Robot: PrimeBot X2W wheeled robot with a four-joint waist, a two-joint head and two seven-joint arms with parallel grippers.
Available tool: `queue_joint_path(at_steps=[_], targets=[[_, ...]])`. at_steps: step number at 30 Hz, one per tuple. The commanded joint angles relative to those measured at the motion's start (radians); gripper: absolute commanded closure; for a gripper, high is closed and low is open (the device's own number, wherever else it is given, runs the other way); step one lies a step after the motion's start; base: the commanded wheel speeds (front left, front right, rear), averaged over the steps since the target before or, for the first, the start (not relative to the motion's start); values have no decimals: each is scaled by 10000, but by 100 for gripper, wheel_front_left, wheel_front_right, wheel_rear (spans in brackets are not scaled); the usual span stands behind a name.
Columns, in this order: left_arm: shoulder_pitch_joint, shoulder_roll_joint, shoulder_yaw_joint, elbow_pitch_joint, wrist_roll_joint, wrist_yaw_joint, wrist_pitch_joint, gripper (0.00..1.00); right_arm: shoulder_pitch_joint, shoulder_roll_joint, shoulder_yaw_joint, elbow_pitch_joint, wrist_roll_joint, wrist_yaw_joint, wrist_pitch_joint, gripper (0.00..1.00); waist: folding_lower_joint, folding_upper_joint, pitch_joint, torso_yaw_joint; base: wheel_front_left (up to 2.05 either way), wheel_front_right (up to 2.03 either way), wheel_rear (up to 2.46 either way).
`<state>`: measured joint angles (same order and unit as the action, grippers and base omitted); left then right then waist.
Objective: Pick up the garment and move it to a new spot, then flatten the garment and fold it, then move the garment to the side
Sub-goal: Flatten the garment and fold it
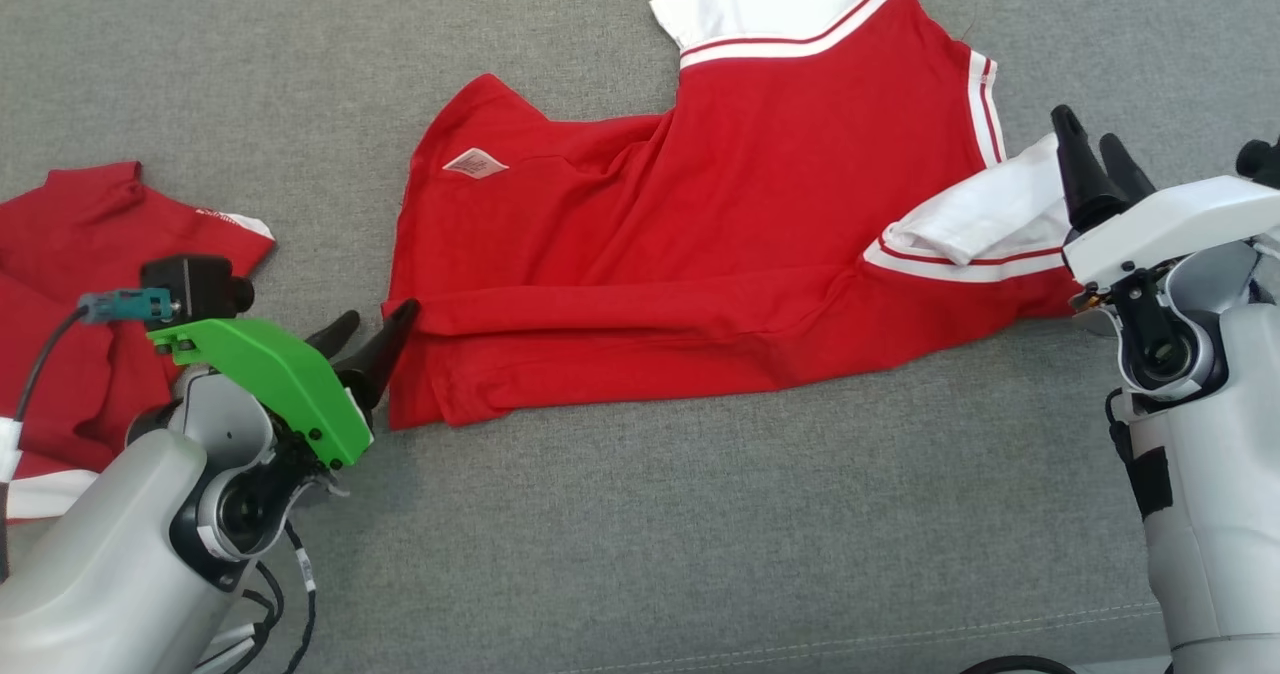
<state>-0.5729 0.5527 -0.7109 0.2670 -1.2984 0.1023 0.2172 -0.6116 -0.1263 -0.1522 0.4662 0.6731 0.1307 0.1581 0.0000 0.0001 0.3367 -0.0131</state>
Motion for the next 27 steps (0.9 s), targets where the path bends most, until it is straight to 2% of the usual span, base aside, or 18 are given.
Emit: queue_joint_path(at_steps=[1, 5, 8, 12, 15, 19, 27], targets=[[-117, 147, 41, 47, 234, 53, -211, 0, 106, -152, 68, -155, 34, -1, -218, 0, 0, -1, -35, -12, 0, 0, 0], [563, 244, 164, -262, 517, 220, -1115, 0, 496, -724, 560, -867, -34, -1, -906, 0, 0, -1, -120, -54, 0, 0, 0], [1283, 261, 310, -982, 567, 390, -1880, 0, 1096, -1126, 874, -1622, 201, -1, -1186, 0, 0, -1, -172, -55, 0, 0, 0], [2447, 205, 288, -2089, 396, 560, -2474, 0, 2228, -1689, 969, -2773, 295, -1, -1240, 0, 0, -1, -133, -48, 0, 0, 0], [2925, 185, 250, -2371, 325, 705, -2645, 0, 3121, -1960, 922, -3339, 145, -1, -980, 0, 0, -1, -37, -49, 0, 0, 0], [3023, 124, 213, -2282, 370, 761, -2716, 0, 3866, -2276, 1046, -3549, -204, -1, -439, 0, 0, -1, 63, -129, 0, 0, 0], [2930, 126, 87, -2201, 327, 671, -2470, 0, 4065, -2447, 1303, -3181, -624, -1, 183, 0, 0, -1, 109, -255, 0, 0, 0]])
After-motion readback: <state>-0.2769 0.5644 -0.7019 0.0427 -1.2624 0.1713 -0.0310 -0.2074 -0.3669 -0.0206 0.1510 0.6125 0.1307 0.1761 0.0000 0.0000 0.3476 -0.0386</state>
